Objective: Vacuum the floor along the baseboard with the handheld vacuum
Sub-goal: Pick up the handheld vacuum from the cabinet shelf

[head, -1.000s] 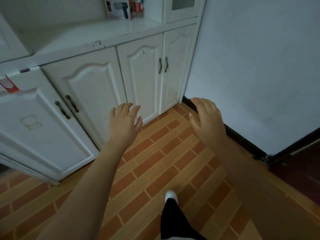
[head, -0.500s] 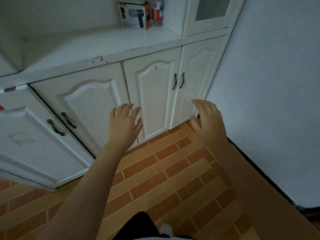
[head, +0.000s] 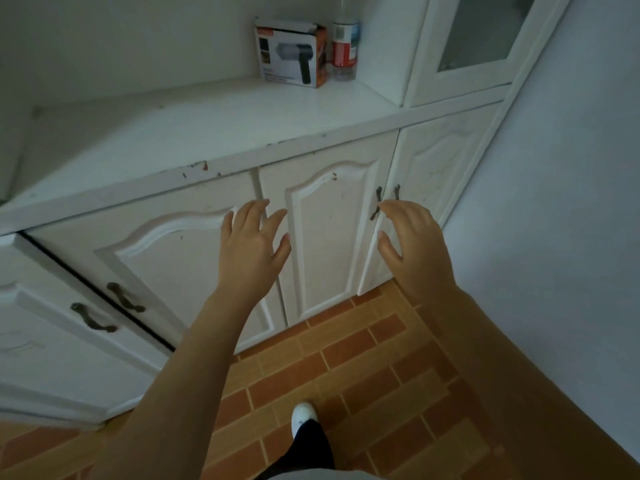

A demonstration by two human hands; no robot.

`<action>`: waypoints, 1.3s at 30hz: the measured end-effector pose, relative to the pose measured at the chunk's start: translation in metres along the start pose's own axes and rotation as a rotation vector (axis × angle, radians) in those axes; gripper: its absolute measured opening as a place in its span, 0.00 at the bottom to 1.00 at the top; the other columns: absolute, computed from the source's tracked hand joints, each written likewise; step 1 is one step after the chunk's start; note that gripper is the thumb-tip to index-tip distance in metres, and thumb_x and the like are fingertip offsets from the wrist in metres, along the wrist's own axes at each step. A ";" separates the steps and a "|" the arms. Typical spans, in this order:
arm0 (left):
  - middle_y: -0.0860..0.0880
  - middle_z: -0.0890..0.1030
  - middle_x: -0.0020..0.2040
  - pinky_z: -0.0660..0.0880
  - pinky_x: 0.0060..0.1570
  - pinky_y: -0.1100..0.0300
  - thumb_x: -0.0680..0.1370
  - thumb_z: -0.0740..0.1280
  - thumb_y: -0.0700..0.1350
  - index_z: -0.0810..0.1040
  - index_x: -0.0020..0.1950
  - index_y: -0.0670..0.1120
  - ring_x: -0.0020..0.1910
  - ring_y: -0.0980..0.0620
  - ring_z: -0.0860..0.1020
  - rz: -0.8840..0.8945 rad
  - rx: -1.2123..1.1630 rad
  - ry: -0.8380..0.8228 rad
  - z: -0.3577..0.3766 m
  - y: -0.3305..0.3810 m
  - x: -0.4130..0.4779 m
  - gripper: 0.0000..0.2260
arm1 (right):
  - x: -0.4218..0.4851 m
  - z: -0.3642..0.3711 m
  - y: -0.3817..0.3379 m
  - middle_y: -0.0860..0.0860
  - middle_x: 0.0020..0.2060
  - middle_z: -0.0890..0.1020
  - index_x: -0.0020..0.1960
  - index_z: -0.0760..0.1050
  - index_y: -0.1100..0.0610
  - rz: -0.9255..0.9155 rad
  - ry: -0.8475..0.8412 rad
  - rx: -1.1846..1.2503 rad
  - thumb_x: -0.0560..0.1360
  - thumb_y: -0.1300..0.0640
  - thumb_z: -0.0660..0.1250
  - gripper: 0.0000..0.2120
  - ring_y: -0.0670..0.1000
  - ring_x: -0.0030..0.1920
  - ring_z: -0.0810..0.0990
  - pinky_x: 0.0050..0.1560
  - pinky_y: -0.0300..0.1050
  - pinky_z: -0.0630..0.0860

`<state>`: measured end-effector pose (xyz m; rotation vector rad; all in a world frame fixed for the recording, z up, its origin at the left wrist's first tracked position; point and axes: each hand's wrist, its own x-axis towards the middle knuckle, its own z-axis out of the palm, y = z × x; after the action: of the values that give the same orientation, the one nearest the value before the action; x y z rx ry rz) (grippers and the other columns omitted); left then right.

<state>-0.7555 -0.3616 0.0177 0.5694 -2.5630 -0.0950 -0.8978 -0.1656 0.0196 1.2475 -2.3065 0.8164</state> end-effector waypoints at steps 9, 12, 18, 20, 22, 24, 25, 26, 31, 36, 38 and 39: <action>0.38 0.77 0.60 0.69 0.60 0.38 0.76 0.54 0.52 0.77 0.61 0.43 0.61 0.38 0.74 0.012 0.018 -0.016 0.033 -0.031 0.075 0.21 | 0.084 0.063 0.026 0.59 0.56 0.80 0.62 0.74 0.65 -0.045 -0.039 0.015 0.75 0.57 0.61 0.18 0.58 0.56 0.78 0.57 0.52 0.74; 0.39 0.77 0.61 0.69 0.61 0.40 0.76 0.55 0.51 0.76 0.62 0.43 0.61 0.39 0.74 0.002 0.012 0.005 0.035 -0.038 0.085 0.21 | 0.098 0.075 0.031 0.59 0.57 0.80 0.62 0.74 0.64 -0.059 -0.042 0.025 0.75 0.55 0.59 0.20 0.59 0.58 0.77 0.59 0.49 0.70; 0.40 0.77 0.61 0.70 0.60 0.41 0.76 0.57 0.49 0.76 0.62 0.42 0.61 0.39 0.75 -0.035 0.031 0.087 0.027 -0.048 0.100 0.20 | 0.135 0.087 0.030 0.59 0.59 0.78 0.62 0.74 0.64 -0.129 -0.046 0.110 0.75 0.54 0.57 0.20 0.59 0.60 0.75 0.59 0.54 0.72; 0.40 0.77 0.61 0.70 0.61 0.41 0.76 0.57 0.49 0.76 0.63 0.42 0.61 0.39 0.75 -0.061 0.060 0.110 0.022 -0.049 0.102 0.19 | 0.148 0.087 0.029 0.60 0.59 0.78 0.63 0.74 0.64 -0.162 -0.062 0.141 0.75 0.54 0.56 0.21 0.60 0.60 0.75 0.60 0.54 0.71; 0.41 0.78 0.61 0.70 0.61 0.42 0.76 0.59 0.49 0.75 0.63 0.42 0.61 0.39 0.75 -0.096 0.088 0.123 0.016 -0.049 0.105 0.19 | 0.161 0.087 0.029 0.59 0.61 0.77 0.64 0.73 0.63 -0.186 -0.084 0.167 0.75 0.53 0.56 0.22 0.59 0.61 0.74 0.61 0.55 0.70; 0.41 0.77 0.61 0.70 0.61 0.42 0.76 0.60 0.49 0.75 0.63 0.42 0.61 0.40 0.75 -0.125 0.113 0.136 0.012 -0.047 0.109 0.19 | 0.173 0.085 0.030 0.58 0.62 0.76 0.66 0.72 0.62 -0.208 -0.095 0.186 0.75 0.52 0.55 0.23 0.59 0.63 0.73 0.62 0.55 0.69; 0.41 0.77 0.61 0.71 0.60 0.41 0.76 0.59 0.49 0.75 0.63 0.42 0.61 0.40 0.75 -0.133 0.125 0.145 0.009 -0.046 0.111 0.19 | 0.178 0.084 0.030 0.58 0.62 0.76 0.66 0.72 0.62 -0.220 -0.096 0.194 0.75 0.52 0.55 0.23 0.58 0.63 0.72 0.63 0.55 0.68; 0.40 0.77 0.61 0.71 0.60 0.41 0.76 0.60 0.49 0.75 0.63 0.42 0.60 0.39 0.75 -0.140 0.135 0.158 0.006 -0.044 0.114 0.18 | 0.183 0.082 0.030 0.58 0.63 0.76 0.66 0.72 0.62 -0.232 -0.096 0.202 0.75 0.52 0.54 0.23 0.58 0.63 0.72 0.63 0.55 0.68; 0.39 0.77 0.62 0.70 0.60 0.41 0.74 0.69 0.43 0.75 0.64 0.42 0.60 0.38 0.75 -0.173 0.191 0.236 -0.011 -0.039 0.131 0.18 | 0.202 0.073 0.028 0.58 0.63 0.75 0.66 0.71 0.62 -0.304 -0.069 0.216 0.76 0.51 0.54 0.24 0.58 0.63 0.72 0.62 0.54 0.68; 0.40 0.79 0.59 0.70 0.59 0.43 0.74 0.69 0.43 0.76 0.63 0.42 0.58 0.39 0.76 -0.168 0.236 0.323 -0.031 -0.031 0.154 0.17 | 0.222 0.057 0.020 0.58 0.62 0.76 0.65 0.72 0.62 -0.353 -0.013 0.213 0.76 0.51 0.54 0.23 0.58 0.63 0.73 0.61 0.54 0.69; 0.40 0.79 0.58 0.70 0.58 0.44 0.74 0.69 0.43 0.76 0.62 0.42 0.57 0.39 0.77 -0.163 0.254 0.365 -0.043 -0.028 0.164 0.17 | 0.234 0.048 0.016 0.58 0.62 0.76 0.65 0.72 0.62 -0.376 0.016 0.207 0.76 0.51 0.54 0.23 0.59 0.62 0.73 0.61 0.55 0.69; 0.41 0.79 0.58 0.70 0.58 0.44 0.74 0.69 0.43 0.76 0.62 0.42 0.57 0.40 0.77 -0.160 0.260 0.386 -0.050 -0.027 0.168 0.17 | 0.241 0.042 0.013 0.58 0.62 0.76 0.65 0.72 0.62 -0.386 0.034 0.206 0.76 0.51 0.54 0.23 0.59 0.62 0.73 0.61 0.54 0.69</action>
<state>-0.8523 -0.4536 0.1346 0.8036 -2.1640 0.2725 -1.0383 -0.3368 0.1243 1.6840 -1.8998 0.9377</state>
